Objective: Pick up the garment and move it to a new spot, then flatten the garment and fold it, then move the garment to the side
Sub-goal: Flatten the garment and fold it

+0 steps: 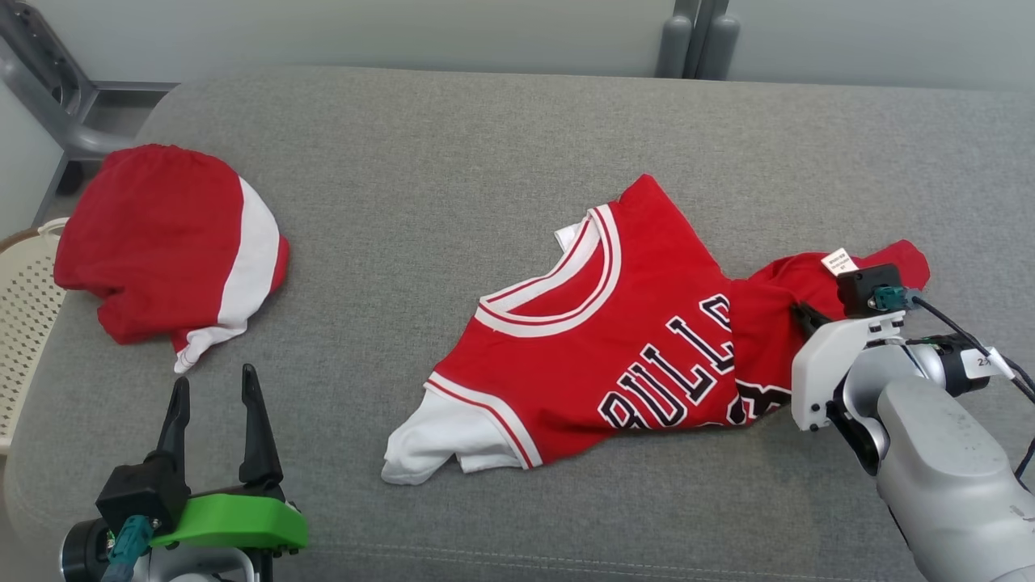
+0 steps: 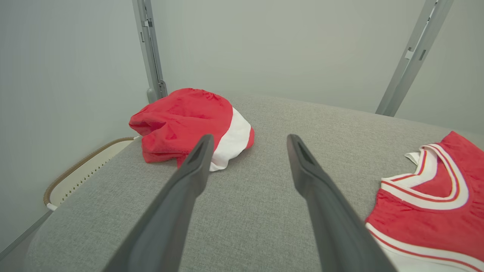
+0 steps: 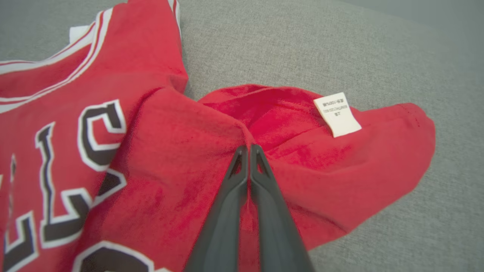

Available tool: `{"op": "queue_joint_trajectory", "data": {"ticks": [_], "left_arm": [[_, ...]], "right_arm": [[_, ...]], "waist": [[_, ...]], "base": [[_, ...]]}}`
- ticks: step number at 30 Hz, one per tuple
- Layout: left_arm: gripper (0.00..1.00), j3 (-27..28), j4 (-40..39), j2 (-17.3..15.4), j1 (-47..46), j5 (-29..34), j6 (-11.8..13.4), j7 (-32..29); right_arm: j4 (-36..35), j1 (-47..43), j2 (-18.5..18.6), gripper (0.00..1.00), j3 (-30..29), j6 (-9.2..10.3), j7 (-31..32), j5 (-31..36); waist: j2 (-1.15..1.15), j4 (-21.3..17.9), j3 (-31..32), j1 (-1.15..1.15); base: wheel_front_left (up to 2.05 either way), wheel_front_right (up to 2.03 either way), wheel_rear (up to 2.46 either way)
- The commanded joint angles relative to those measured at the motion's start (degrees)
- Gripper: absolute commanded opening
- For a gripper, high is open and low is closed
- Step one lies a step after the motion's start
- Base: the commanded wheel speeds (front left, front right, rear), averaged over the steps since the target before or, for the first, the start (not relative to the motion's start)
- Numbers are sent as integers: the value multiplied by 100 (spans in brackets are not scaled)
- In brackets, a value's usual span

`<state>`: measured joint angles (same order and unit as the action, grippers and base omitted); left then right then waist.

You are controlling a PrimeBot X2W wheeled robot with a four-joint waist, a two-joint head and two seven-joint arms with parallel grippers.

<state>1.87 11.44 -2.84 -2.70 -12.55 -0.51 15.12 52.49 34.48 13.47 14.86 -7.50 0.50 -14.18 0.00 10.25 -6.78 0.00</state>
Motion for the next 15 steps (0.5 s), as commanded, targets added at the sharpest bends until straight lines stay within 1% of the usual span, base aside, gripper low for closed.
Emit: {"op": "queue_joint_trajectory", "data": {"ticks": [1, 7, 10, 12, 15], "left_arm": [[100, 17, -5, -10, -30, -14, 30, 4], [100, 35, -13, -10, -21, -6, 30, 4], [100, 69, -13, -10, 8, 4, 17, 4], [100, 82, -19, -10, 14, 12, 7, 4], [100, 90, -17, -11, -16, 20, 1, 4]], "right_arm": [[-40, 68, 51, 0, -6, 2, -177, -90], [-442, -69, -1, 0, 38, 2, -622, -398], [-844, -143, 11, 0, 118, 2, -764, -581], [-1156, -133, 81, 0, 178, 2, -826, -639], [-1612, -66, 108, 0, 234, 1, -804, -696]], "waist": [[0, -37, 10, 0], [0, -133, 60, 0], [0, -187, 78, 0], [0, -214, 76, 0], [0, -230, 65, 0]], "base": [[0, 0, 0], [0, 0, 0], [0, 0, 0], [0, 0, 0], [0, 0, 0]]}}
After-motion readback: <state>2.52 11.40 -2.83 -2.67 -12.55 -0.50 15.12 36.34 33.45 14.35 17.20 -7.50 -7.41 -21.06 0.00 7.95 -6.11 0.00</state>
